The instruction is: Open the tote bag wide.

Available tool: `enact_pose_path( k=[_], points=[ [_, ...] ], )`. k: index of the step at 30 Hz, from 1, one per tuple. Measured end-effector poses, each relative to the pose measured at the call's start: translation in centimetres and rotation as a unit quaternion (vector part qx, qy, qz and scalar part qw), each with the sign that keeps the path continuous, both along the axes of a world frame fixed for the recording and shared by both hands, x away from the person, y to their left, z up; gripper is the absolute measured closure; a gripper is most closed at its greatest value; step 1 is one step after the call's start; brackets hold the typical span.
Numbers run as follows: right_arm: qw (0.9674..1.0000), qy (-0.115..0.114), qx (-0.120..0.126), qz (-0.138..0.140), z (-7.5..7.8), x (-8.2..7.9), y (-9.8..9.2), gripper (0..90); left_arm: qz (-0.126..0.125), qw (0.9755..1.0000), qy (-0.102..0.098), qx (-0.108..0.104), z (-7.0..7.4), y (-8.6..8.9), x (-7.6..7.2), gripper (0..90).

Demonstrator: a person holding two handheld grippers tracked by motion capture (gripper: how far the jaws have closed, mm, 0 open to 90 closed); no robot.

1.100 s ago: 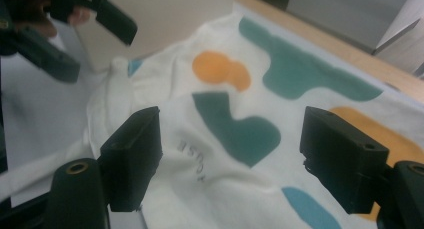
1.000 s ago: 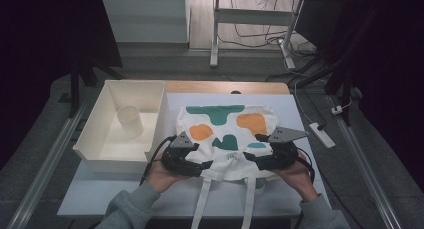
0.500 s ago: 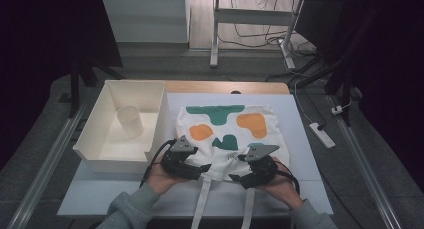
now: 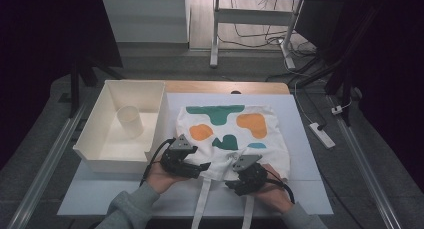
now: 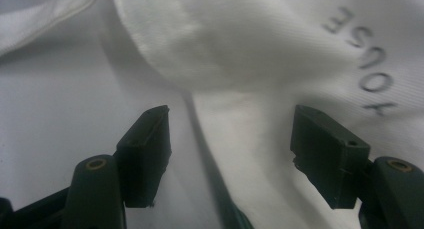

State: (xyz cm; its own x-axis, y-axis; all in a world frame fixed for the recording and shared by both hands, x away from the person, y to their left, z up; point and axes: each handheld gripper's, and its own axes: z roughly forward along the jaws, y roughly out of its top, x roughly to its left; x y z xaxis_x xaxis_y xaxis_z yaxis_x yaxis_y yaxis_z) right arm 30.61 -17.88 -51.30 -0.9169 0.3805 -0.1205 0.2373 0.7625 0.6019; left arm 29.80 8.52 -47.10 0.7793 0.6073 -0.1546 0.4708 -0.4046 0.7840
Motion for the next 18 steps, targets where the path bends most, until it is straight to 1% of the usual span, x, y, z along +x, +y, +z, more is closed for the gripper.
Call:
enact_pose_path(
  k=[1,3,4,5,6,8,9,10,11,12,14,15,16,18],
  points=[
    [1.0,-0.006,-0.006,0.003,-0.1,-0.2,0.3,32.4,-0.001,1.0,0.0,0.0,0.0,0.0,0.0,24.2],
    [0.9995,-0.027,-0.017,0.002,-0.1,-0.4,0.7,35.4,-0.001,1.0,-0.001,0.002,0.0,0.0,0.0,24.2],
    [0.9995,-0.027,-0.017,0.002,-0.1,-0.4,0.7,35.4,-0.001,1.0,0.0,0.002,0.0,0.0,0.0,24.2],
    [0.9994,-0.032,-0.014,0.0,-0.2,-0.4,0.9,37.3,0.0,1.0,-0.001,0.002,0.0,-0.1,0.1,24.2],
    [0.9992,-0.037,-0.013,-0.004,-0.3,-0.4,1.0,40.7,-0.001,1.0,-0.001,0.001,0.0,-0.1,0.1,24.2],
    [0.9983,-0.051,-0.02,-0.02,-0.3,-0.2,1.3,49.0,-0.001,1.0,-0.001,0.001,0.0,0.0,0.0,24.2],
    [0.9983,-0.051,-0.02,-0.02,-0.3,-0.2,1.3,49.0,-0.002,1.0,-0.001,0.001,0.0,0.0,0.0,24.2],
    [0.9987,-0.044,-0.021,-0.017,-0.3,-0.2,1.2,56.7,-0.001,1.0,-0.001,0.001,0.0,0.0,0.0,24.2],
    [0.9988,-0.043,-0.02,-0.012,-0.3,-0.2,1.3,60.1,-0.001,1.0,-0.001,0.001,0.0,0.0,0.1,24.2],
    [0.9988,-0.043,-0.02,-0.012,-0.3,-0.2,1.3,60.1,-0.001,1.0,-0.001,0.001,0.0,0.0,0.1,24.2],
    [0.9984,-0.049,-0.028,-0.008,-0.1,-0.4,1.4,65.4,0.0,1.0,-0.002,0.0,0.0,0.1,0.0,24.2],
    [0.9986,-0.047,-0.024,-0.002,0.1,-0.6,1.4,73.8,0.0,1.0,-0.002,0.0,0.0,0.1,0.0,24.1],
    [0.9986,-0.047,-0.024,-0.002,0.1,-0.6,1.4,73.8,0.0,1.0,-0.002,0.0,0.0,0.1,0.0,24.1],
    [0.9983,-0.052,-0.026,0.002,0.3,-0.8,1.5,78.1,-0.001,1.0,-0.002,-0.002,0.0,0.1,0.0,24.1]
  ],
)
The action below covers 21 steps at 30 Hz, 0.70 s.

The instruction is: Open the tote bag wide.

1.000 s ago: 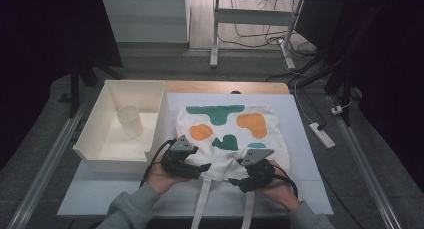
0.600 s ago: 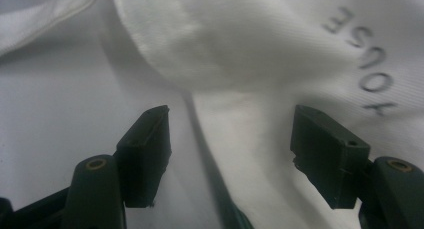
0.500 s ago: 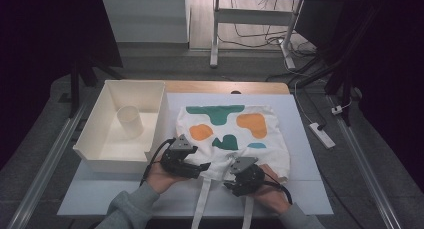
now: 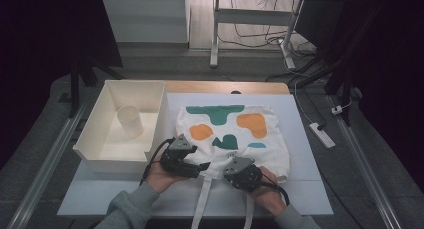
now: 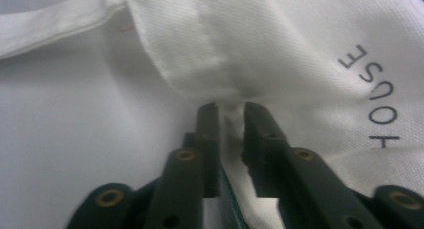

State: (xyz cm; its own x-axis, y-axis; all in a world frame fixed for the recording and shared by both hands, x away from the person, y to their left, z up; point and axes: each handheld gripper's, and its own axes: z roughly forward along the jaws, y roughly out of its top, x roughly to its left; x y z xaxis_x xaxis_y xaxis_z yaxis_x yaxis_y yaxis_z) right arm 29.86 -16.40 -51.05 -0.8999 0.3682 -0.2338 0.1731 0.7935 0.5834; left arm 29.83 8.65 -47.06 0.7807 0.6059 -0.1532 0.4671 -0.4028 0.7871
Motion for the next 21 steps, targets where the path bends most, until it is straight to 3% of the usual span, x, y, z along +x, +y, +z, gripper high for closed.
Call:
enact_pose_path(
  k=[4,8,12,13,14,15,21],
  points=[
    [0.9999,-0.015,0.003,0.003,0.5,-0.2,-0.1,87.0,0.0,1.0,-0.001,-0.001,0.0,0.1,0.0,24.0],
    [0.9998,-0.021,0.004,-0.003,1.0,-0.3,-0.1,87.8,0.001,1.0,-0.001,-0.004,0.1,0.2,0.0,24.0],
    [0.9993,-0.029,0.021,-0.007,1.8,-0.3,-0.6,88.3,0.0,1.0,-0.001,-0.004,0.1,0.2,-0.1,24.0],
    [0.9987,-0.031,0.038,-0.01,2.4,-0.3,-1.1,88.4,0.001,1.0,-0.001,-0.004,0.1,0.2,-0.1,24.0],
    [0.9987,-0.031,0.038,-0.01,2.4,-0.3,-1.1,88.4,0.001,1.0,-0.002,-0.006,0.1,0.2,-0.1,24.0],
    [0.9977,-0.028,0.06,-0.014,3.2,-0.3,-1.6,88.5,0.002,1.0,-0.005,-0.007,0.2,0.3,-0.1,24.0],
    [0.9953,-0.049,0.081,-0.023,5.1,-0.3,-2.5,88.7,0.002,0.9997,-0.013,-0.018,0.6,0.6,-0.4,24.4]
  ],
)
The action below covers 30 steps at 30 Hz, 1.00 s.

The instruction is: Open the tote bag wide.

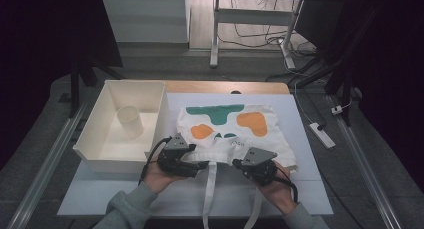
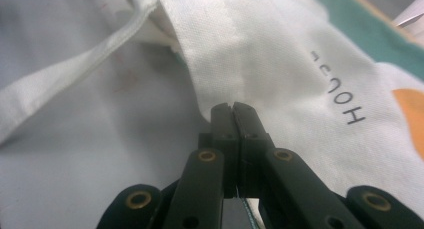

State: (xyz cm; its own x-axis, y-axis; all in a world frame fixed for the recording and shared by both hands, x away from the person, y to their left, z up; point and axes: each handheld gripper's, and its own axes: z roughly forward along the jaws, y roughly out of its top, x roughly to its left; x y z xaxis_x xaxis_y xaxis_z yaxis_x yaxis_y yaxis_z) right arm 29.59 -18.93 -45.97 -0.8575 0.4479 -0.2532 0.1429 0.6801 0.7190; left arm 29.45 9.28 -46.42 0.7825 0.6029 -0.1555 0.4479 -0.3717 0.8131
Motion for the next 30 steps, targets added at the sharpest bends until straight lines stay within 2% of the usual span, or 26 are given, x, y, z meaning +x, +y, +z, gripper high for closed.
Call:
enact_pose_path(
  k=[5,8,12,19,23,27,30],
  points=[
    [0.9998,0.008,0.019,-0.008,0.6,0.5,-0.6,88.7,0.007,0.9998,-0.018,-0.008,0.7,0.4,-0.5,24.3],
    [0.9993,0.008,0.033,-0.015,0.9,0.8,-1.0,88.6,0.005,0.9995,-0.026,-0.017,1.2,0.6,-0.9,25.1],
    [0.9986,0.01,0.047,-0.02,1.0,1.2,-1.3,88.6,-0.002,0.9994,-0.031,-0.017,1.6,0.4,-1.4,25.3],
    [0.9967,0.008,0.074,-0.033,1.5,2.4,-1.7,88.5,-0.023,0.999,-0.039,0.005,1.3,-0.4,-1.6,30.7],
    [0.9961,0.011,0.08,-0.036,1.5,2.9,-1.8,88.5,-0.023,0.9988,-0.037,0.021,0.8,-0.9,-1.1,32.8],
    [0.996,0.009,0.08,-0.037,1.6,3.1,-1.8,88.5,-0.02,0.9977,-0.04,0.051,0.1,-1.8,-0.5,34.3],
    [0.996,0.01,0.081,-0.037,1.6,3.1,-1.8,88.4,-0.022,0.9958,-0.053,0.071,-0.3,-2.6,-0.1,37.7]
  ],
)
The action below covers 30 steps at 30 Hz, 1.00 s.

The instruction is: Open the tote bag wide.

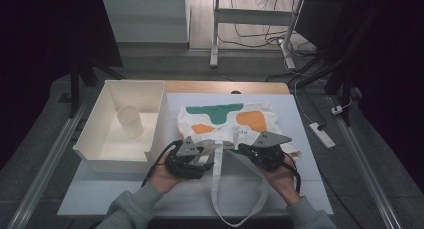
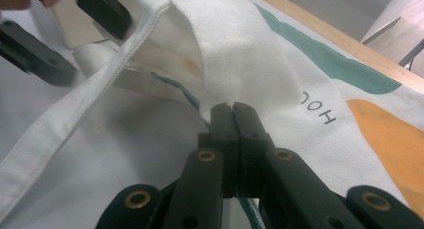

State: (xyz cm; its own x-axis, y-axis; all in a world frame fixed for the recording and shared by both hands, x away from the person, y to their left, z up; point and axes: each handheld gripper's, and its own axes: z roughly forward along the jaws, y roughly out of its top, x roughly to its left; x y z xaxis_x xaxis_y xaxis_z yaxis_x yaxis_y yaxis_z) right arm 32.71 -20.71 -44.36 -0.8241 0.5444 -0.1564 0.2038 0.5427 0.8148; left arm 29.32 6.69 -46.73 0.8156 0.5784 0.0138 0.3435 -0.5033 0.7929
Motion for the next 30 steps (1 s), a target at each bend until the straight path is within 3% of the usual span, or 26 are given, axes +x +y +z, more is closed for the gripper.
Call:
enact_pose_path(
  k=[6,10,14,17,24,30],
  points=[
    [1.0,0.001,0.0,0.0,0.0,0.0,0.0,88.4,-0.001,0.9993,-0.023,0.03,-0.5,-0.7,0.9,49.5],
    [1.0,0.0,0.002,-0.001,0.1,0.1,-0.1,88.5,0.001,0.9987,-0.019,0.047,-1.0,-0.8,1.5,55.2],
    [0.9998,-0.001,0.016,-0.008,0.5,0.2,-0.5,88.8,0.0,0.9975,-0.011,0.07,-2.0,-1.4,2.1,55.5],
    [0.9997,0.01,0.019,-0.009,0.3,0.3,-0.7,88.9,-0.006,0.9955,-0.013,0.094,-2.6,-2.0,2.2,54.1],
    [0.9999,0.01,-0.001,-0.01,-0.3,0.9,-0.2,89.0,-0.017,0.9954,-0.006,0.094,-2.9,-2.2,2.1,47.5],
    [0.9995,-0.014,-0.001,-0.03,0.6,2.4,-0.4,89.9,-0.016,0.9965,-0.006,0.081,-2.5,-1.8,1.8,43.2]
  ],
)
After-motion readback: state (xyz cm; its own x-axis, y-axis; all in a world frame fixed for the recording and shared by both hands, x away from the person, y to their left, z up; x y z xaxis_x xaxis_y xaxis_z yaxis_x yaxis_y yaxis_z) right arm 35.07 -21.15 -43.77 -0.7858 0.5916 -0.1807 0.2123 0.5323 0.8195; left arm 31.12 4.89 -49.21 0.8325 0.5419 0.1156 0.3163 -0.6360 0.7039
